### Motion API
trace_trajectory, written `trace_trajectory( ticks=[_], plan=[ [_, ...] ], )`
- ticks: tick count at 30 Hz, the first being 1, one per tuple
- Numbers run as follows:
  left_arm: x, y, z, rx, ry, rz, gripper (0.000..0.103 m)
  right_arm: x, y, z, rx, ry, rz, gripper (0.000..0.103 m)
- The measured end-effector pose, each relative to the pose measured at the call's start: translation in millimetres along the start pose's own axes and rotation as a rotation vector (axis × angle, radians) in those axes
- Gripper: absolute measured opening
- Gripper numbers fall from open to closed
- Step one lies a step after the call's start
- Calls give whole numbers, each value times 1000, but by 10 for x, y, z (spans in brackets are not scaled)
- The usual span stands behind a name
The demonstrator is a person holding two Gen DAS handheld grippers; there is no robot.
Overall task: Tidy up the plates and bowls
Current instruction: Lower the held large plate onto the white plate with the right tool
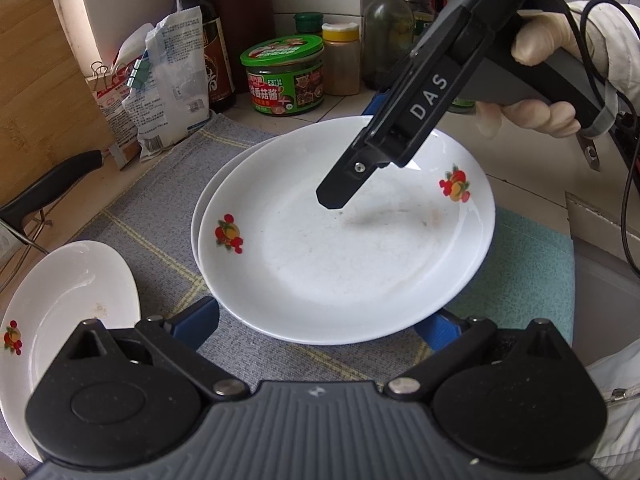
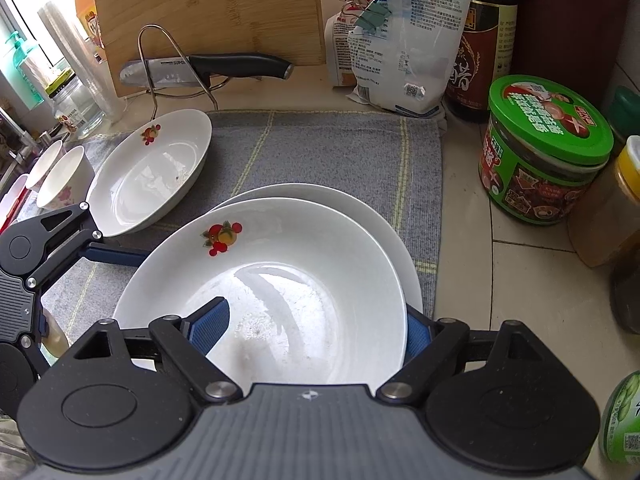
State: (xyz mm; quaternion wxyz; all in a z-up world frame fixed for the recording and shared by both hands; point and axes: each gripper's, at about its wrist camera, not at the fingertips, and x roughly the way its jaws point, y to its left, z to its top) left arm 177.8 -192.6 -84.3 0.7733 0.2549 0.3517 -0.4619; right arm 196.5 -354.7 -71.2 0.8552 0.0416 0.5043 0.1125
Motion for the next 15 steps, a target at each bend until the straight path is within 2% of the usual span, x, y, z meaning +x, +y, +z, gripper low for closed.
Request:
trace_trajectory(
  ticks=[15],
  plan=[
    [-16,18,-9,-23,-13,-13,102,-96,23,-48,24,-11,-22,96]
  ],
)
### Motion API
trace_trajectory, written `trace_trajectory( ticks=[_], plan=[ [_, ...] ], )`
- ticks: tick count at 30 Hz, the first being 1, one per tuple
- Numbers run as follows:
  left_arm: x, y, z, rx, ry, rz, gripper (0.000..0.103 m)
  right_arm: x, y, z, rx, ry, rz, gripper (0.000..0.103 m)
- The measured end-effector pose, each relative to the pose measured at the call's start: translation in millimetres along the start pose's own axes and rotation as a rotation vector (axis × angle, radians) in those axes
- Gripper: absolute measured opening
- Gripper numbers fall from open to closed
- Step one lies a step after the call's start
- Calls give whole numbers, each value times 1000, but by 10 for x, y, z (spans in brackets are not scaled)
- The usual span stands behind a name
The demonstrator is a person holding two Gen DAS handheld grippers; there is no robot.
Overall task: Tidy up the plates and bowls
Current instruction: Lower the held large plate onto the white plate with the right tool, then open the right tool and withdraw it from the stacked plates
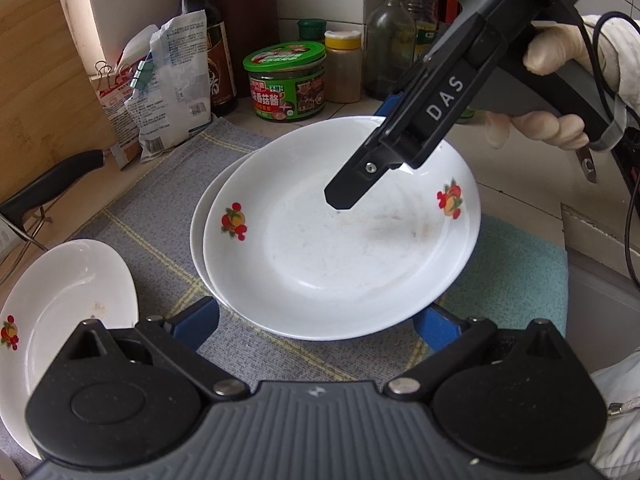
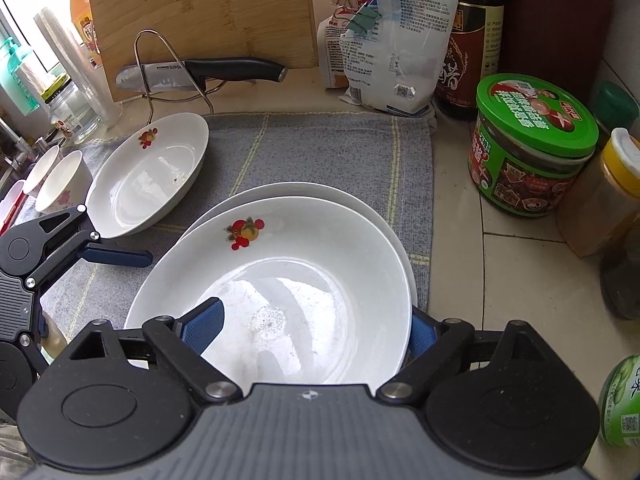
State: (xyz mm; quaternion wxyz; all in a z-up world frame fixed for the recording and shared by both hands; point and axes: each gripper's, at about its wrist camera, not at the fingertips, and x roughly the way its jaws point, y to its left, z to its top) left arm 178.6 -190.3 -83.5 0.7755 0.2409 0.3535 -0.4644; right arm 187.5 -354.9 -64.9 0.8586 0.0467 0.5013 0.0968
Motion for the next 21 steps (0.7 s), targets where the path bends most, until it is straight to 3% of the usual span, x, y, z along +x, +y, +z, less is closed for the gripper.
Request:
trace_trajectory(
  ticks=[21],
  plan=[
    [37,-33,-60,-11,-2,13,102,-70,99,-139,-8,29,-79,98]
  ],
)
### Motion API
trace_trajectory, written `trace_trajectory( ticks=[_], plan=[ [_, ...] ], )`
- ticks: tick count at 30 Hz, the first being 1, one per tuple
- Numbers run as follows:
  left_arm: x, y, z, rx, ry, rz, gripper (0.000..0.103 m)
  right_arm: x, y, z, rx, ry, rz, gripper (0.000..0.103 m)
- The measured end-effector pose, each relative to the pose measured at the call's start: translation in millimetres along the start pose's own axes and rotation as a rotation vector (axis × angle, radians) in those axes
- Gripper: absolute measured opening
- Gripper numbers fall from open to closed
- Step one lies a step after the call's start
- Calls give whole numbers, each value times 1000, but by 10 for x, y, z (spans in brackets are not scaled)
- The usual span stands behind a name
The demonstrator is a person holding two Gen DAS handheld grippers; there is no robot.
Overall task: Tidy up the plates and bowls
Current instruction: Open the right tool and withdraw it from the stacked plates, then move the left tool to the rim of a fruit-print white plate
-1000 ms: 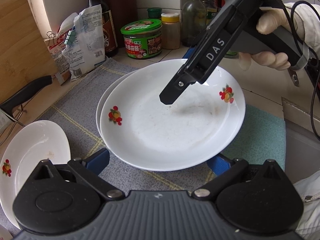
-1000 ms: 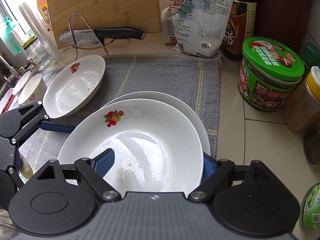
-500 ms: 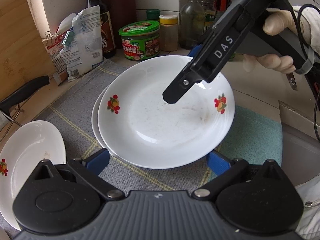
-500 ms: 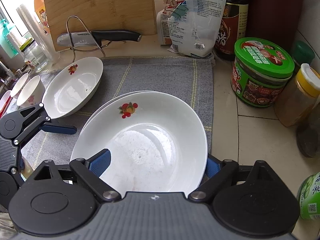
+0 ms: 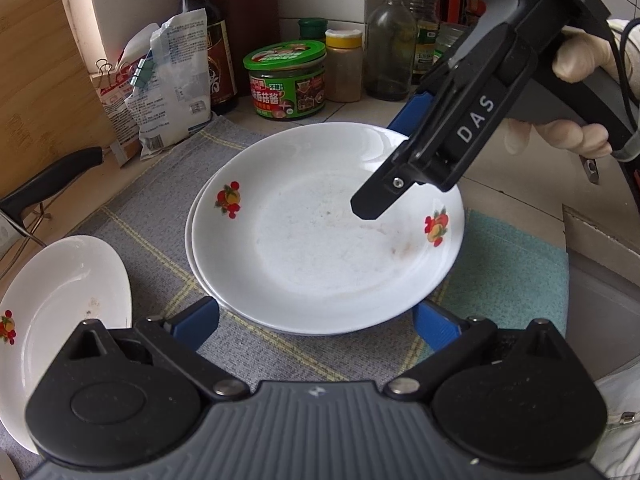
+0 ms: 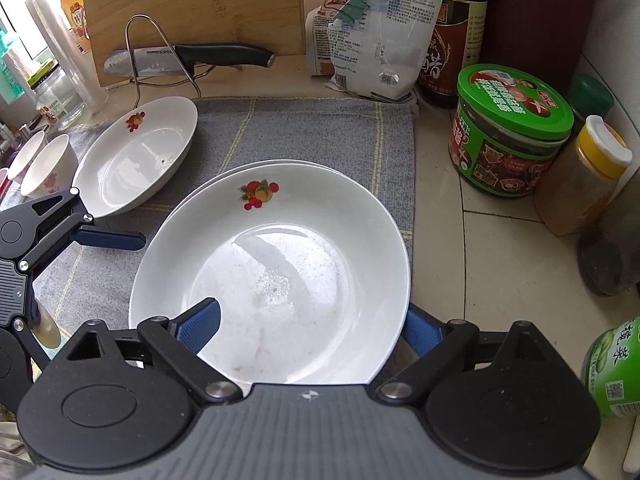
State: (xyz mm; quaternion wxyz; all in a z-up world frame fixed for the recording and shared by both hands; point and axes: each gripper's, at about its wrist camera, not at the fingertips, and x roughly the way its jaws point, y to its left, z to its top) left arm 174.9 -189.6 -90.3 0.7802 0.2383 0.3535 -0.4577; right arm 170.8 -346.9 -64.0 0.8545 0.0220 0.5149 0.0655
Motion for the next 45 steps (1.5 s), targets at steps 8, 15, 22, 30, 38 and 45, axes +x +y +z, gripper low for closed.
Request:
trace_trajectory(
  ticks=[8,15,22,30,38,45],
  plan=[
    [-68,33,-35,-30,-11,25,102,-86,128,-19,-56,-32,-45,103],
    [-388,209,-196,-143,-51,101,102,-299,413,-79,-150,-176,-143,103],
    [-818,413,-479,-284,-84,240,102,-345,850,-79,-208,-284,-182,103],
    [-1148,740,-834,-394,-89,359,102,-148,1470,-52,-254,-301,-139,103],
    [-1320,926,-1054,-449,-103,364,102,69,1869,8,-333,-259,-126,103],
    [-1288,918,-1023,-525,-84,404,102,326,1831,216,-428,-213,-47,103]
  ],
)
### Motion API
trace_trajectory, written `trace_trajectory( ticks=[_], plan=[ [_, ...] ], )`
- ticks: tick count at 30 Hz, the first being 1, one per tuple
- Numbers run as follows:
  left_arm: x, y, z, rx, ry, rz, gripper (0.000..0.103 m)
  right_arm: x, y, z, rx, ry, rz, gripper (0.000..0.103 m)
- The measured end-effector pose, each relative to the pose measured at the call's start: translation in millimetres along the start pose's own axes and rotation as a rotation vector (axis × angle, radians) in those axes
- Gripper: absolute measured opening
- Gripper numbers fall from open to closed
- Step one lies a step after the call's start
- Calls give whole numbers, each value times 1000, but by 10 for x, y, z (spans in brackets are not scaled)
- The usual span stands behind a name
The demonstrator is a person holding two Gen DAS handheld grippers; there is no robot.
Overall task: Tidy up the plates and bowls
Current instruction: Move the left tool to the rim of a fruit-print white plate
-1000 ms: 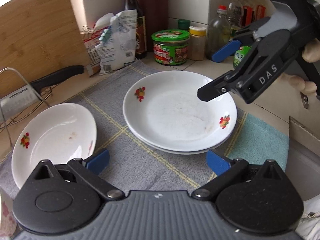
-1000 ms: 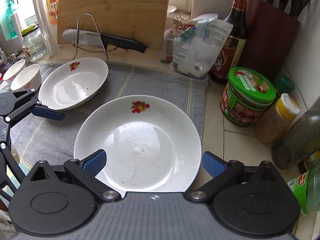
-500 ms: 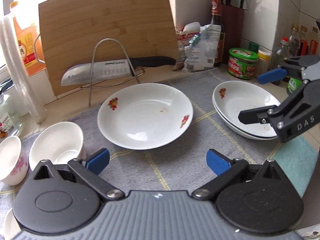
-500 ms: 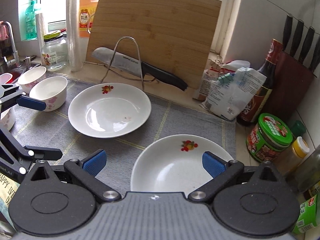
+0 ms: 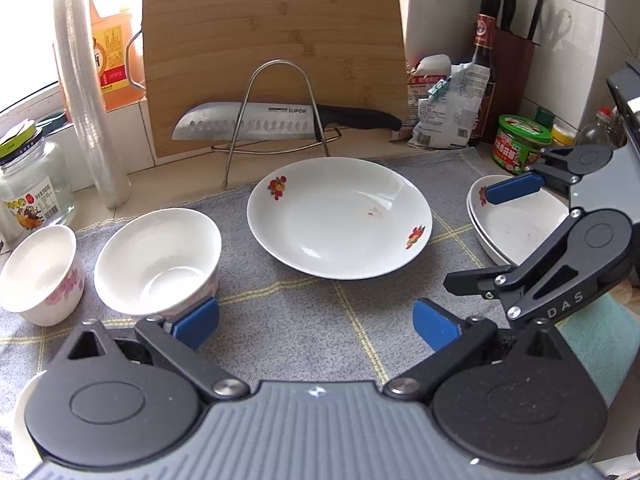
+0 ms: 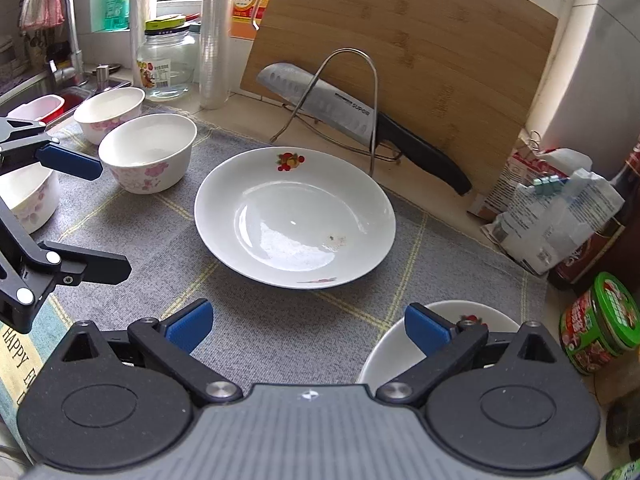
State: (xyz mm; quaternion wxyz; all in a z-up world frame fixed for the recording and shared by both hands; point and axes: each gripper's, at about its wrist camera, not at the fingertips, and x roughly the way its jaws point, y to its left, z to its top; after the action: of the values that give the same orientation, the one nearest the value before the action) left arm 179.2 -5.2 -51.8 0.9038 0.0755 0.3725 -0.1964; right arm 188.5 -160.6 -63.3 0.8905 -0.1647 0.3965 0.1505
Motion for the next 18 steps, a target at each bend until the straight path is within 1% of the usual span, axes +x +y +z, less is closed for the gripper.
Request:
trace_trajectory(
  ticks=[3,6,9,12,15,18],
  plan=[
    [4,-16,66,-31,9,14,102,178,-79,65,-37,28,49,103],
    [19,-22,160,-51,24,47,102,374,-166,118,-59,57,80,103],
    [11,-23,243,-47,26,73,102,541,-240,150,-74,78,118,103],
    [46,-6,322,-29,49,90,102,677,-273,179,-91,92,141,103],
    [80,32,420,-13,65,82,102,781,-286,193,-95,105,167,103],
    [157,90,522,17,74,65,102,879,-277,198,-101,110,170,103]
  ],
)
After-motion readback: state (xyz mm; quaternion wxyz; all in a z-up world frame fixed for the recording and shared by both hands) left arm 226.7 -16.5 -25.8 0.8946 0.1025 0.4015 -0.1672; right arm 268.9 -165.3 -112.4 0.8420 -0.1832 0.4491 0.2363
